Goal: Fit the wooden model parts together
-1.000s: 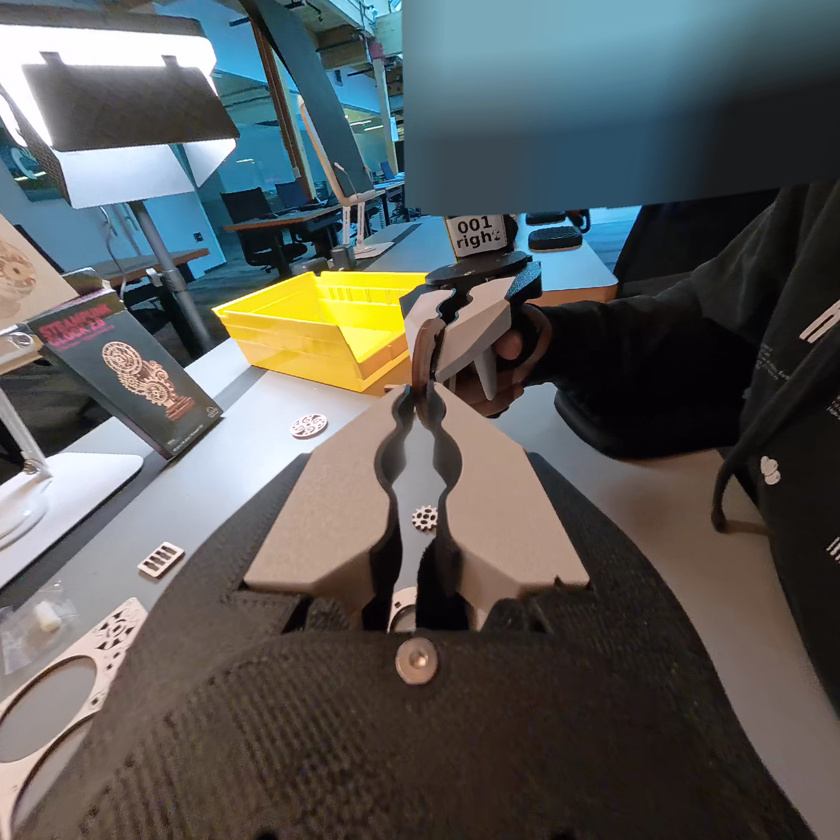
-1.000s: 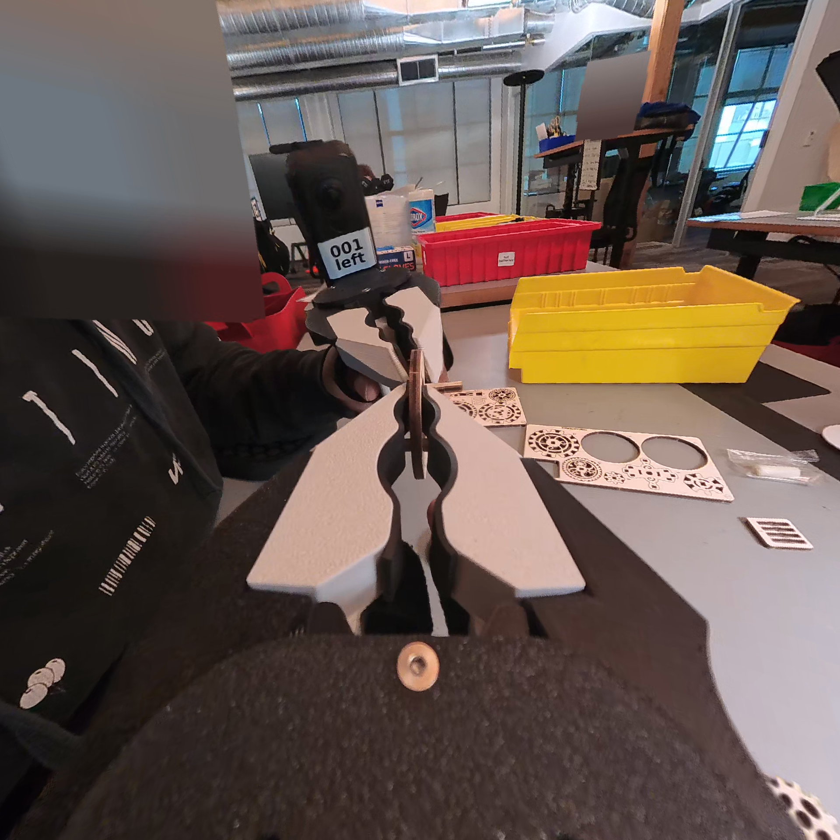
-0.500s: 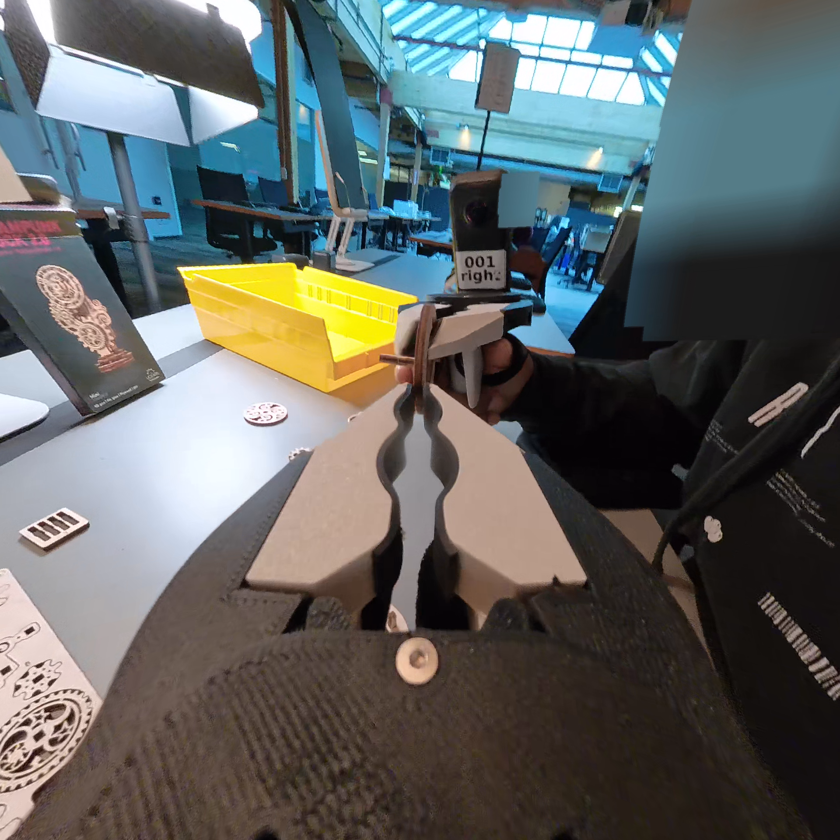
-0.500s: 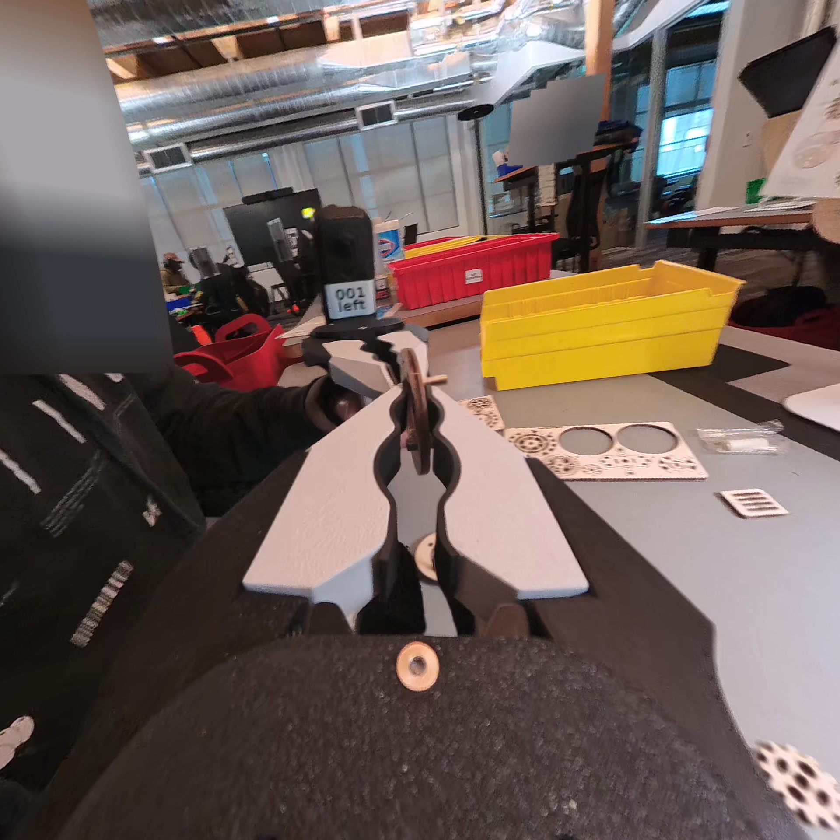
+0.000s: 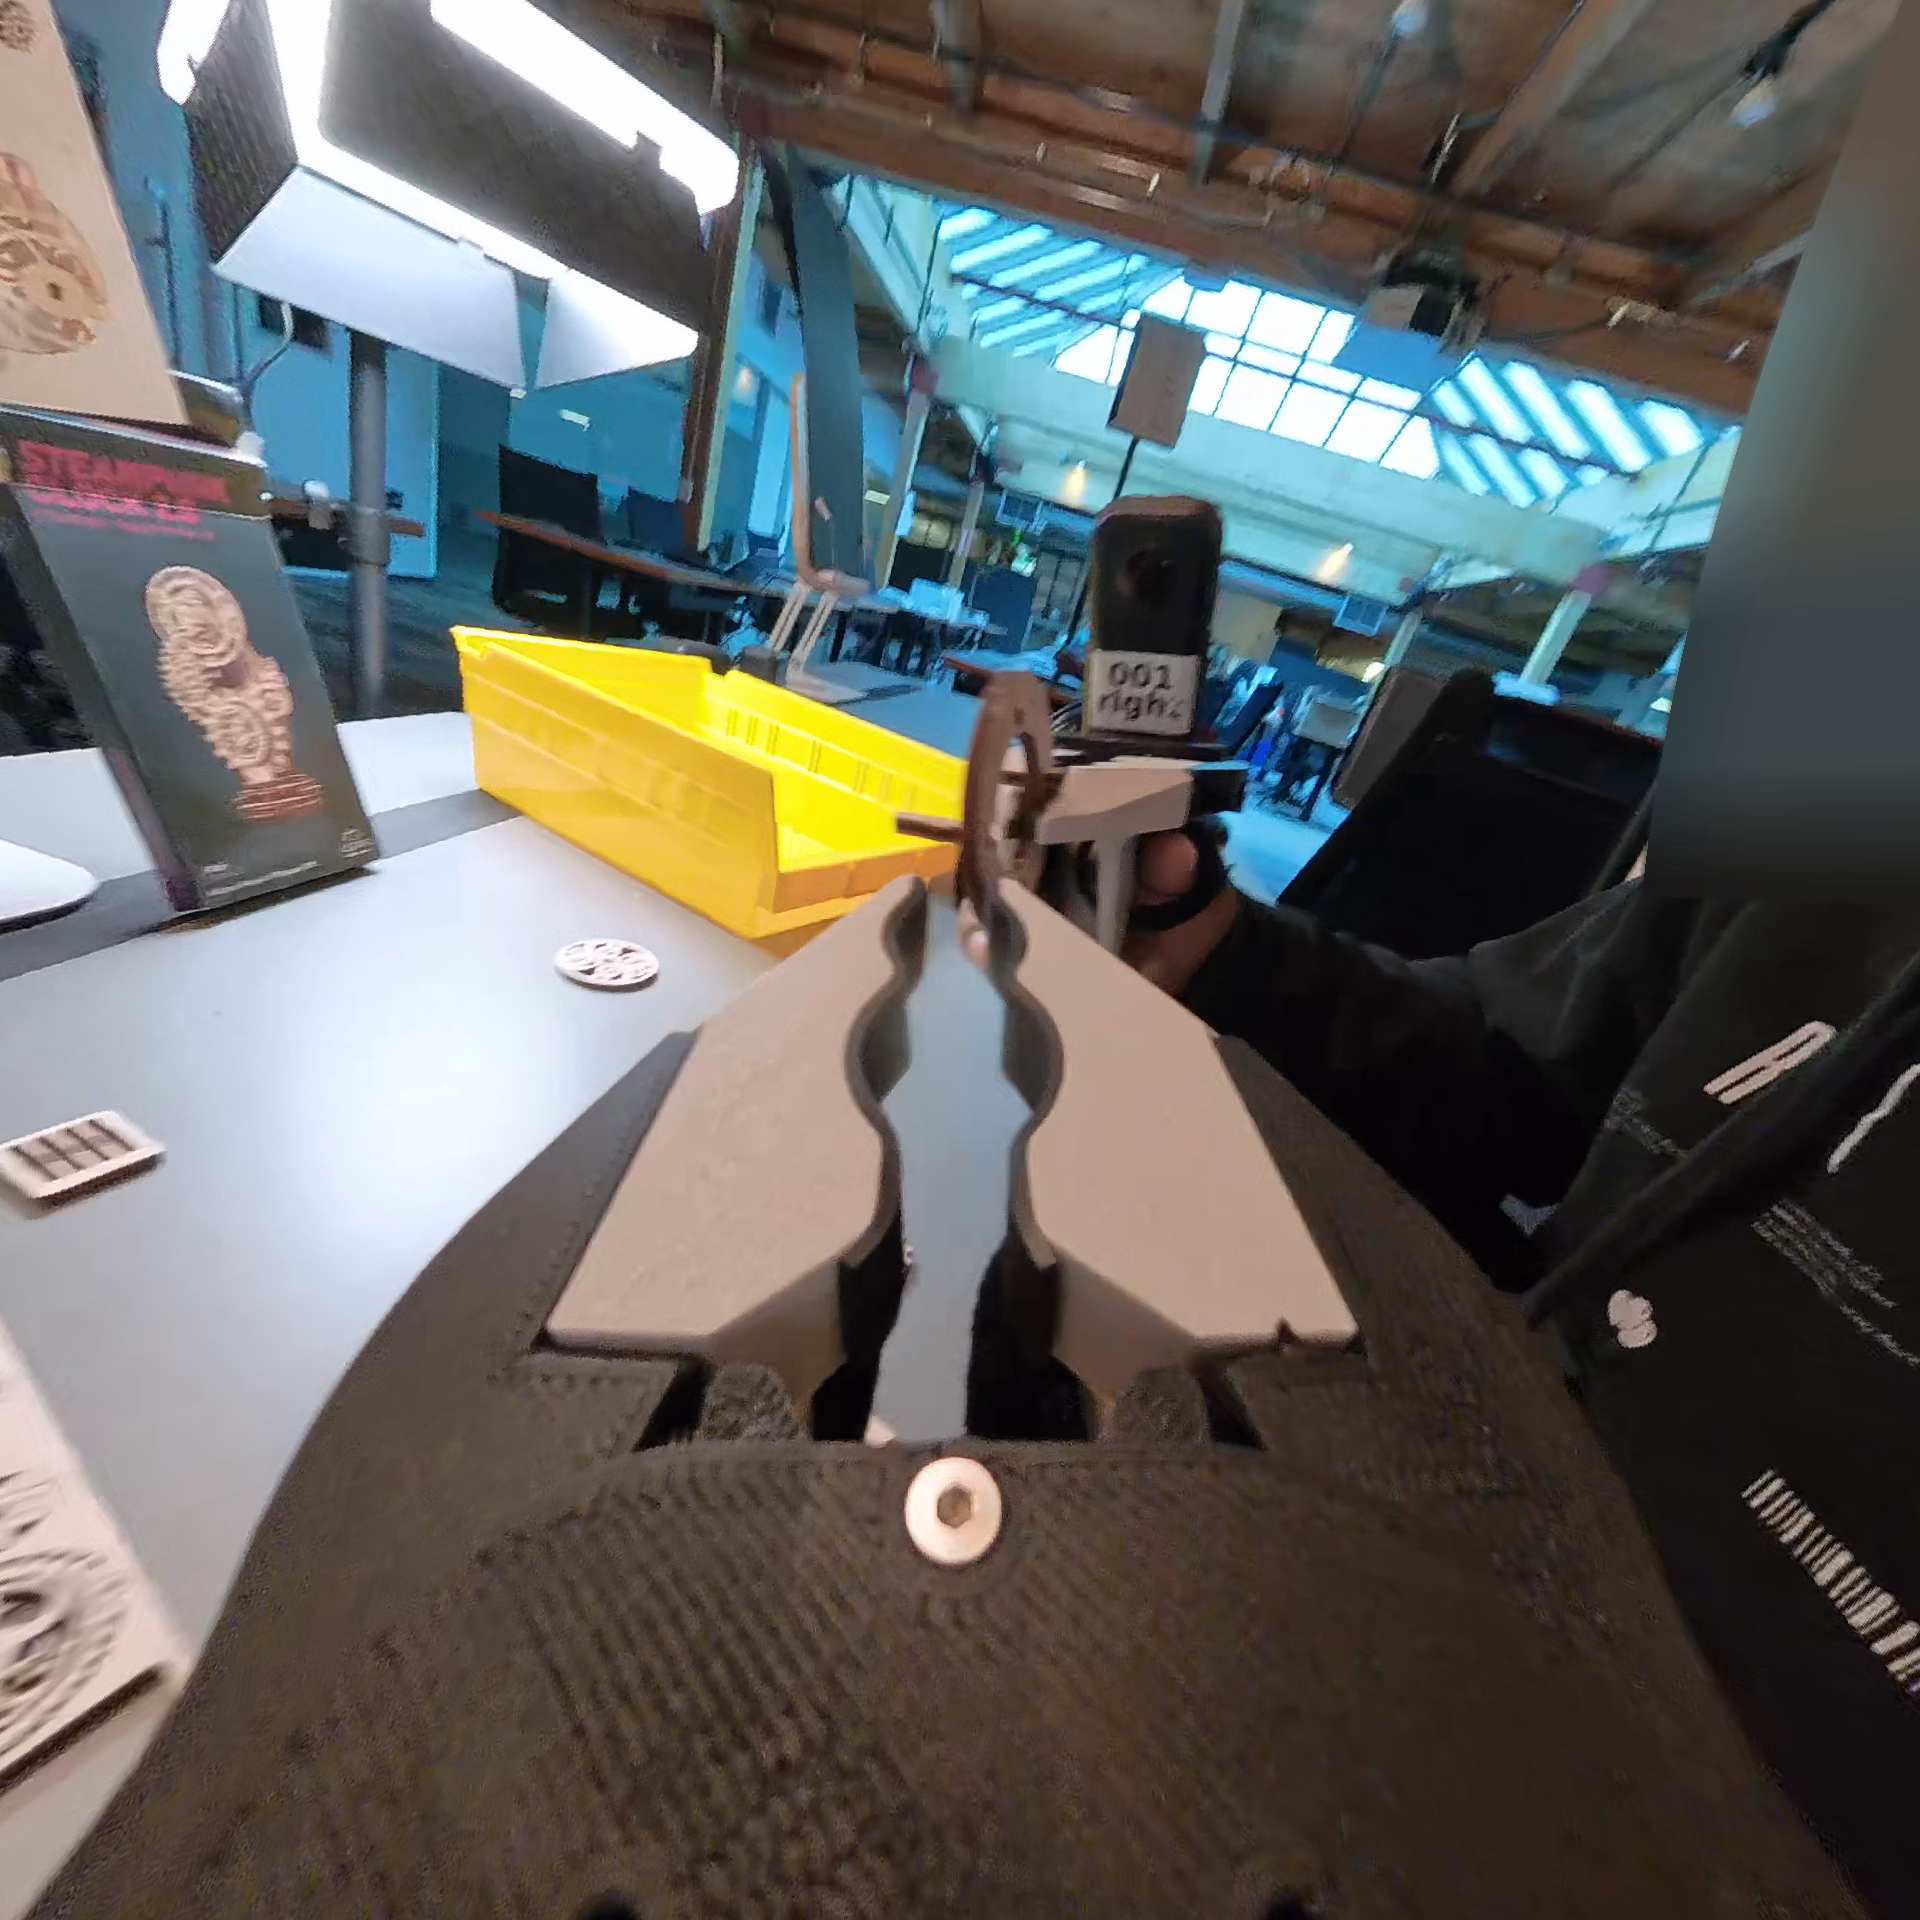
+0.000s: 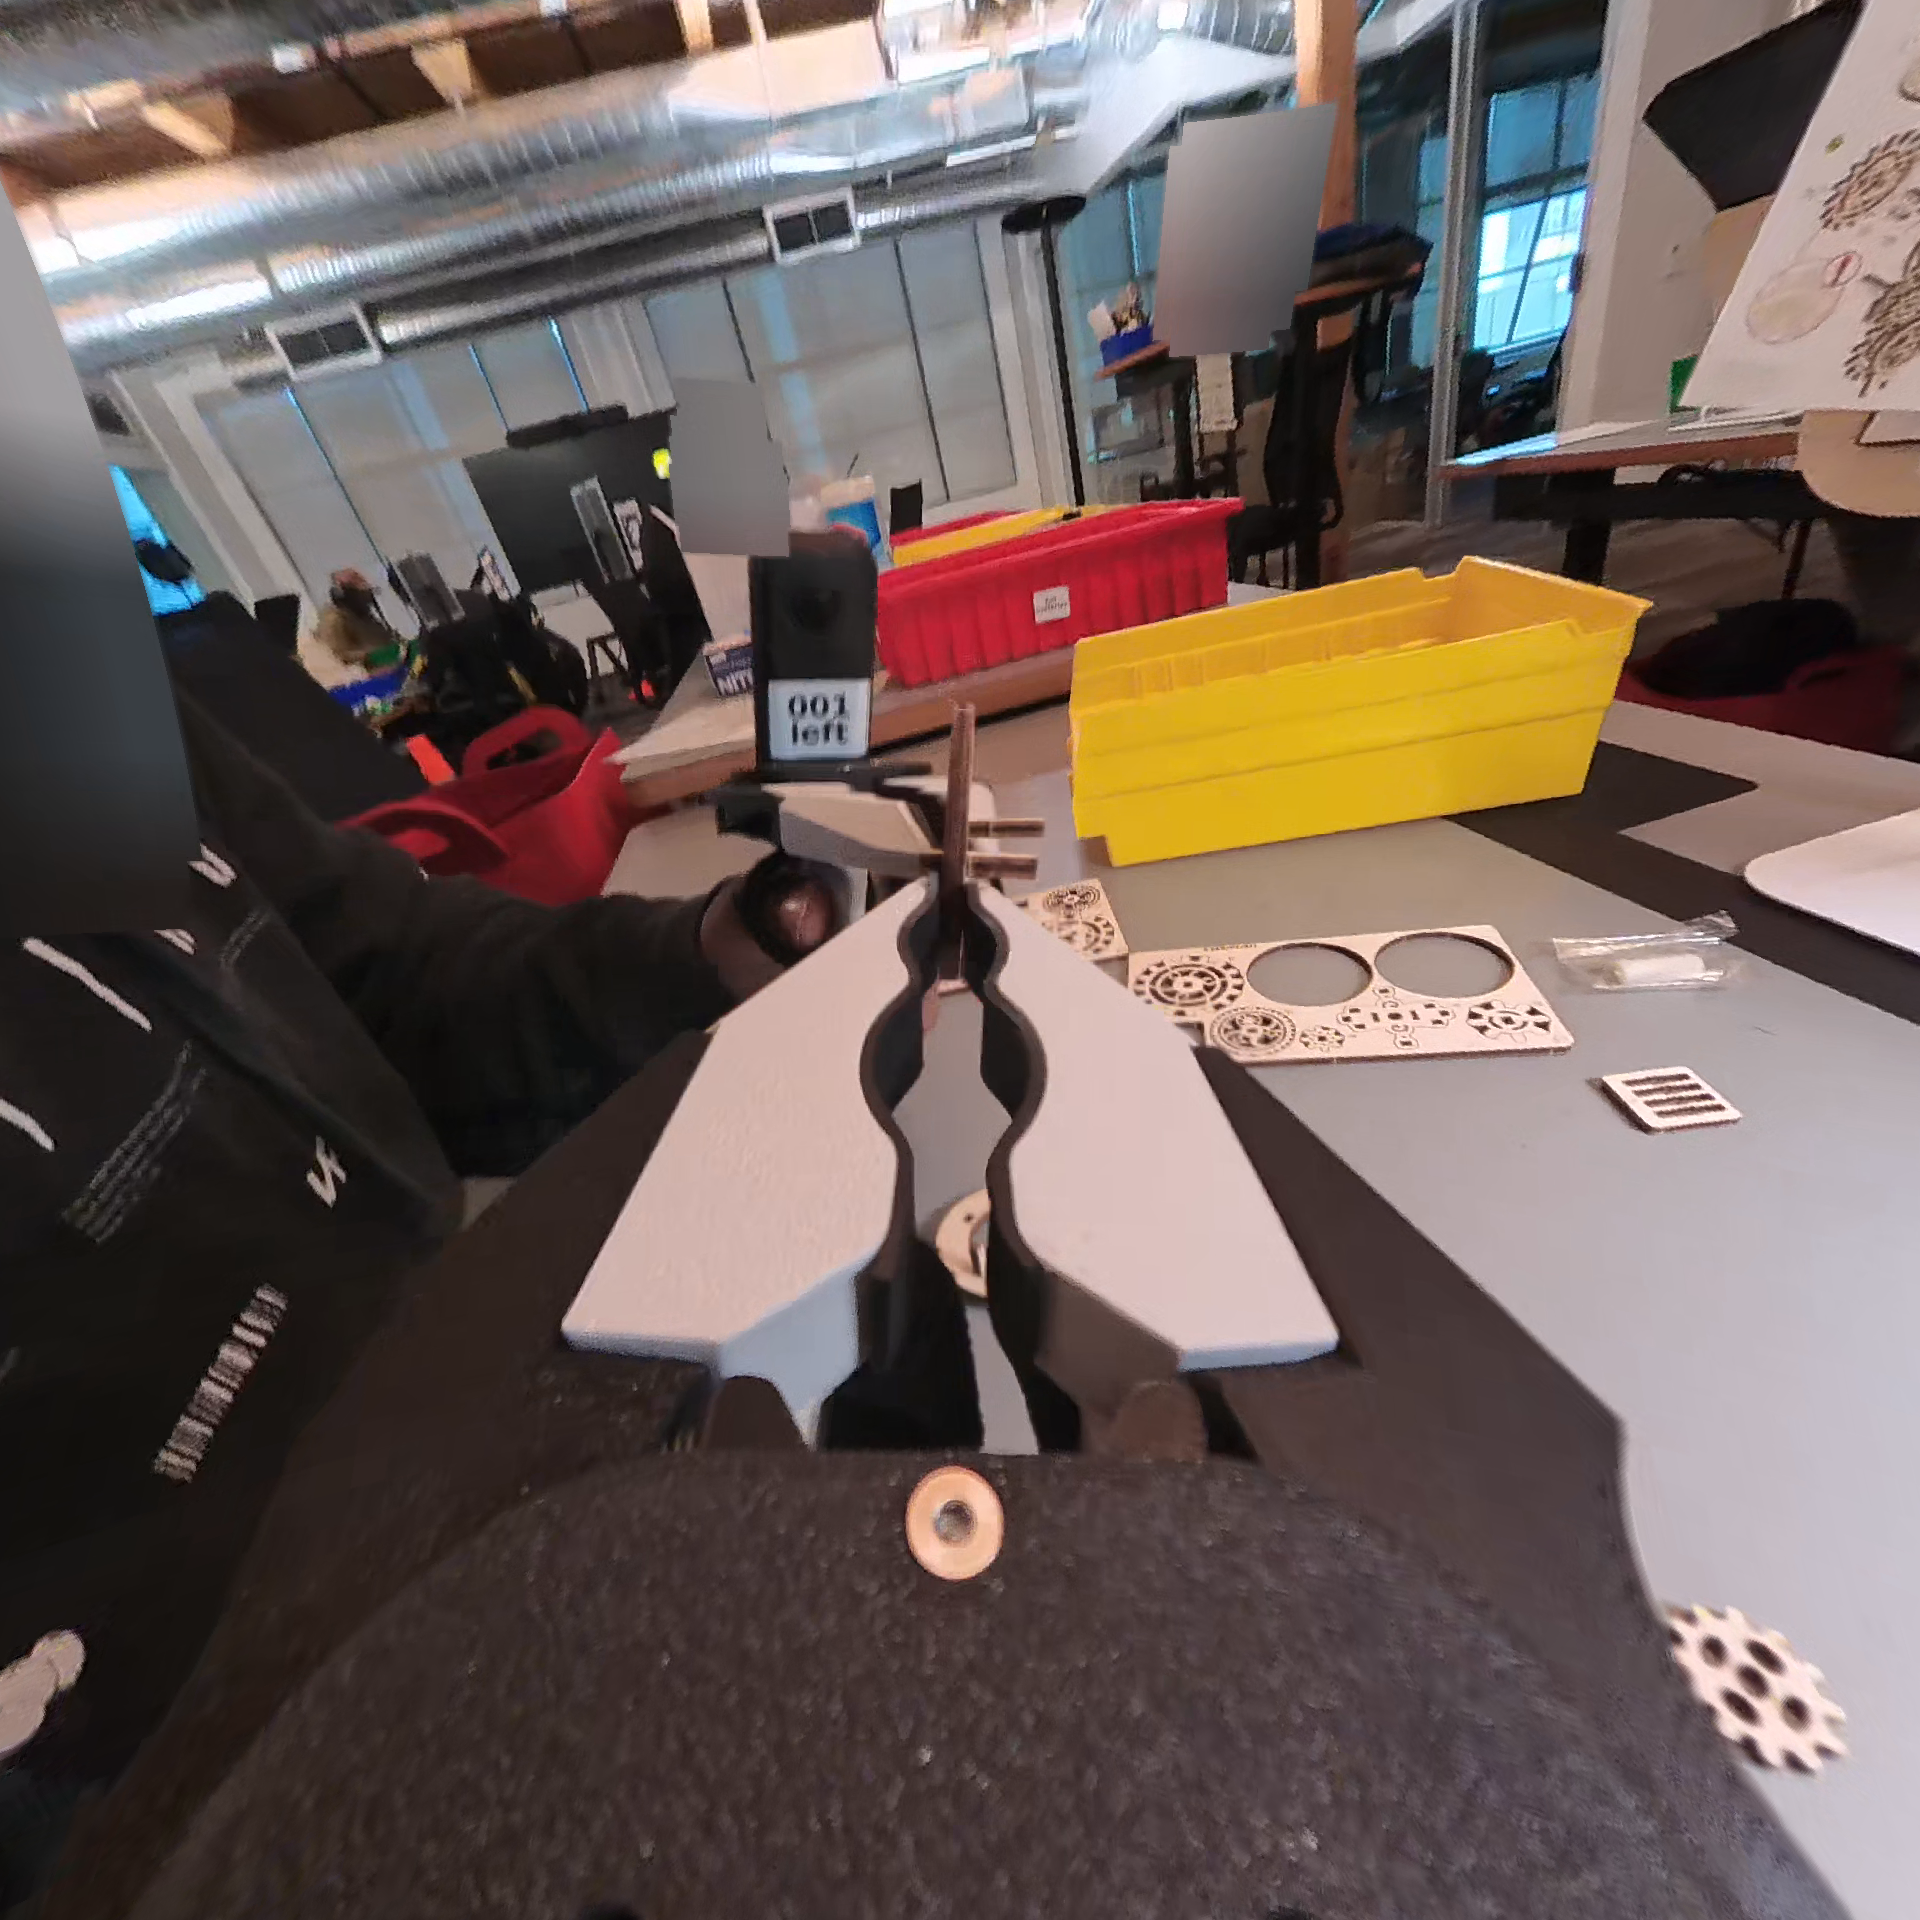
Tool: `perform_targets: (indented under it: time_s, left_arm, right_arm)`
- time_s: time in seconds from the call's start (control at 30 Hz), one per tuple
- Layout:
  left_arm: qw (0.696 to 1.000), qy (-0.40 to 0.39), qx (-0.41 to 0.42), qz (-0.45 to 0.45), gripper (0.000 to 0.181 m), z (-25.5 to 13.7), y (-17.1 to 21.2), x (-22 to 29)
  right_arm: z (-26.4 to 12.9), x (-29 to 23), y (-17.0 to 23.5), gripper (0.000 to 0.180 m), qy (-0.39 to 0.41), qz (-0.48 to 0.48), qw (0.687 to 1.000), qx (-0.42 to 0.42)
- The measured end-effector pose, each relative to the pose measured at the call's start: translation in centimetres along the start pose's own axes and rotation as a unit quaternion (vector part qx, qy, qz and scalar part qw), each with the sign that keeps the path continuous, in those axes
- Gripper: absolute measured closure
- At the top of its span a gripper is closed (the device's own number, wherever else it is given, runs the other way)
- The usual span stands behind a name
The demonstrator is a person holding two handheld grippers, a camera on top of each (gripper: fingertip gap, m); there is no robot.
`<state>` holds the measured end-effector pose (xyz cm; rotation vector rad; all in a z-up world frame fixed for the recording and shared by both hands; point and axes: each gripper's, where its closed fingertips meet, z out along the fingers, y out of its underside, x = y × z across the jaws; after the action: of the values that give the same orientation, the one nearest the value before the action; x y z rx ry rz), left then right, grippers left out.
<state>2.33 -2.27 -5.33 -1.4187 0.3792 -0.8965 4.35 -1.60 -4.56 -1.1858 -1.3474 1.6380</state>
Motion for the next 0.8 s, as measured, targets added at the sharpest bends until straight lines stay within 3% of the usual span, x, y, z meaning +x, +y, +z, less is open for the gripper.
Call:
perform_targets:
  time_s: [0.1, 0.2, 0.3, 0.8]
  left_arm:
    - [0.999, -0.010, -0.032, 0.042, 0.148, -0.8, -0.9, -0.6]
    - [0.990, 0.050, -0.117, 0.055, 0.152, -0.1, 0.7, 1.4]
    - [0.982, 0.060, -0.164, 0.072, 0.174, 0.6, 2.6, 2.0]
    - [0.993, 0.043, -0.089, 0.070, 0.179, 0.9, 1.0, 2.6]
  right_arm:
    - [-0.3, -0.4, 1.6, 0.179, -0.007, -0.030, 0.997, -0.067]
    - [0.1, -0.7, 3.6, 0.179, -0.009, -0.062, 0.989, -0.132]
    - [0.6, -1.1, 4.5, 0.179, -0.017, -0.071, 0.986, -0.151]
    - [0.6, -1.7, 2.2, 0.175, -0.082, 0.039, 0.996, -0.018]
